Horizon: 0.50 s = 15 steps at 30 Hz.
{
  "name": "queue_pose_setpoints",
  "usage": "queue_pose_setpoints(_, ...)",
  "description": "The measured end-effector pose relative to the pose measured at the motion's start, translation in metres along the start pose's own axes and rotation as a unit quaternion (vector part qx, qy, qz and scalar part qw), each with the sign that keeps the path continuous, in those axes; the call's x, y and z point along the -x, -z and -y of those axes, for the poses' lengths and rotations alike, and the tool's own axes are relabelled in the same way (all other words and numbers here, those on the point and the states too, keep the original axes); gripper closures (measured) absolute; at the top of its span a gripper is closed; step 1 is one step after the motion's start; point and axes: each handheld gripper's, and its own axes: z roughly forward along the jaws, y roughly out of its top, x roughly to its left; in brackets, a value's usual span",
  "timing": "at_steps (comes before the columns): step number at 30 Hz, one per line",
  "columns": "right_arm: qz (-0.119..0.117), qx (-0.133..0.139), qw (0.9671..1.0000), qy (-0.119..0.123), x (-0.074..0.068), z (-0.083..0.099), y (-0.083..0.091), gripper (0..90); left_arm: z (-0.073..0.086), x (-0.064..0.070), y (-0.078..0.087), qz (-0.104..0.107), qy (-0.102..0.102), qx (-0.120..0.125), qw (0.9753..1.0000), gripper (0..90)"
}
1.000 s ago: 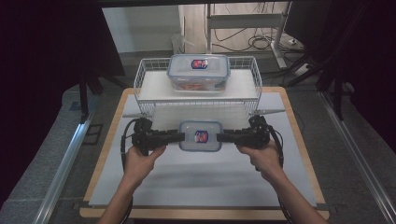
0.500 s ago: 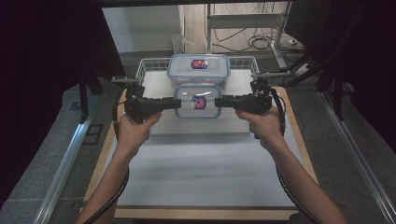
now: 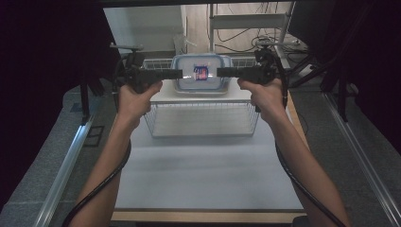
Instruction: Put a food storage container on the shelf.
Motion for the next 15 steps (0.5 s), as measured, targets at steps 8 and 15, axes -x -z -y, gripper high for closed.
queue_pose_setpoints(8, 0.002, 0.009, 0.9998, -0.017, 0.01, -0.024, -0.01, 57.8, -0.02, -0.018, -0.004, 0.005, 0.021, 0.012, 0.9997, 57.3)
queue_pose_setpoints(15, 0.007, 0.004, 0.9994, -0.032, 0.024, -0.026, -0.02, 57.8, -0.018, -0.034, -0.013, 0.007, 0.044, 0.012, 0.9989, 57.1)
